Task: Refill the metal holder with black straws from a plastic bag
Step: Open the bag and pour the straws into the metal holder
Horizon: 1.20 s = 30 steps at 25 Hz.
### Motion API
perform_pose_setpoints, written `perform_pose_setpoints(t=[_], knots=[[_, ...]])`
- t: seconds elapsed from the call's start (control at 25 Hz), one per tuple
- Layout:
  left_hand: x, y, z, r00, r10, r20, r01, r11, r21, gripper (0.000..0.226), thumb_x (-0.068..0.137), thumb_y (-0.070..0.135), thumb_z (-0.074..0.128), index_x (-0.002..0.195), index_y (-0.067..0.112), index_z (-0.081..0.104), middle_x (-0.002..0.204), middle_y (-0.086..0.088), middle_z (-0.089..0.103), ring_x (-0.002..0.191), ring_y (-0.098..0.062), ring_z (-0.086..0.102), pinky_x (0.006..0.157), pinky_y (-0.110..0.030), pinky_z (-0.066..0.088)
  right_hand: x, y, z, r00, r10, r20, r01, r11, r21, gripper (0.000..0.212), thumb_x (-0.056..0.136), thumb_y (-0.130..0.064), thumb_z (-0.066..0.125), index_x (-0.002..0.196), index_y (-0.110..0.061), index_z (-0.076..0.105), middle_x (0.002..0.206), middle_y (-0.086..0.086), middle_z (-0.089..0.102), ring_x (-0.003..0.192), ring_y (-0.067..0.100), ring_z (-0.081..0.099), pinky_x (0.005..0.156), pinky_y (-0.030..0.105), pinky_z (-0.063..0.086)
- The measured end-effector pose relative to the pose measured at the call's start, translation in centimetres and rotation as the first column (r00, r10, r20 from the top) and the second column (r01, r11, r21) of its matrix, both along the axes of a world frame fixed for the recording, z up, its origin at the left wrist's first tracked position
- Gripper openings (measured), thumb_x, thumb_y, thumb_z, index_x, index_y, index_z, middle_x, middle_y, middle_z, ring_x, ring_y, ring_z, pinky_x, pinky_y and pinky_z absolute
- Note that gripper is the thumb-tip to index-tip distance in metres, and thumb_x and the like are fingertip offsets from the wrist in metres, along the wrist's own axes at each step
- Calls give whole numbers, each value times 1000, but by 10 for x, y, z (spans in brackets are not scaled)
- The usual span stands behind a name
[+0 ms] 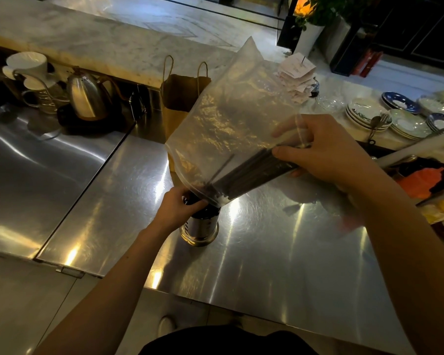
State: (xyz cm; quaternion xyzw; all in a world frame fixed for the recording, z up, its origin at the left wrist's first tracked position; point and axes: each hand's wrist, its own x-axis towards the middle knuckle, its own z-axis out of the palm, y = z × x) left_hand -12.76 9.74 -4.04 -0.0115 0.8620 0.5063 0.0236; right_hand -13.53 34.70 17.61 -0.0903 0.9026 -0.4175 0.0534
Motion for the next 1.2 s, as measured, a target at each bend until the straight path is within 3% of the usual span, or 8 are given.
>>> perform_pose_setpoints(t=[0.12, 0.36, 0.6, 0.76, 0.96, 1.08, 1.2], knots=[[1, 0, -3, 1000, 16, -22, -17, 1000, -8, 35, 83, 29, 74, 115, 16, 70, 116, -4, 70, 108, -18, 63, 88, -22, 45, -3, -1, -2, 1000, 9, 5, -9, 1000, 15, 29, 84, -20, 73, 112, -19, 65, 105, 2, 67, 87, 13, 70, 57, 24, 60], [0, 2, -8, 999, 42, -3, -42, 999, -15, 31, 86, 26, 71, 114, 13, 70, 112, -8, 72, 102, -24, 67, 93, -37, 54, -8, -1, 1, 1000, 16, 17, -16, 999, 34, 30, 83, -20, 74, 111, -20, 65, 103, 5, 68, 84, 14, 72, 59, 27, 61], [6, 6, -8, 998, 56, -37, -58, 996, -73, 42, 86, 29, 71, 123, 9, 64, 125, -10, 65, 116, -26, 59, 92, -27, 42, -6, -1, 3, 999, 35, 25, -36, 999, 35, 29, 83, -20, 74, 110, -22, 66, 100, 3, 69, 81, 11, 72, 58, 24, 60], [9, 6, -11, 997, 18, -76, -22, 999, -50, 37, 88, 23, 69, 122, 8, 64, 121, -10, 68, 112, -26, 63, 92, -24, 43, -4, -3, 2, 999, 40, -1, -39, 997, 59, 29, 83, -21, 74, 111, -20, 65, 102, 3, 69, 83, 14, 72, 59, 30, 62], [14, -1, -17, 994, 89, -58, -87, 995, 42, 46, 83, 21, 75, 126, 14, 61, 126, -6, 65, 116, -25, 61, 103, -45, 48, -2, -3, 5, 999, 48, -3, -48, 996, 77, 28, 84, -20, 73, 111, -19, 65, 102, 4, 69, 84, 15, 72, 60, 32, 63], [17, -1, -17, 996, 80, -46, -75, 992, 105, 52, 79, 21, 79, 127, 14, 60, 124, -5, 67, 114, -22, 63, 102, -40, 49, 0, -4, 7, 997, 70, -25, -66, 990, 121, 29, 84, -22, 73, 111, -16, 64, 99, 4, 69, 81, 15, 71, 58, 31, 62], [18, 3, -15, 995, 76, -63, -71, 994, 83, 38, 83, 22, 76, 118, 14, 68, 116, -4, 71, 107, -19, 67, 99, -42, 52, 1, -7, 10, 995, 86, -46, -79, 988, 135, 27, 84, -23, 73, 110, -17, 65, 95, 3, 70, 76, 14, 72, 57, 27, 61]])
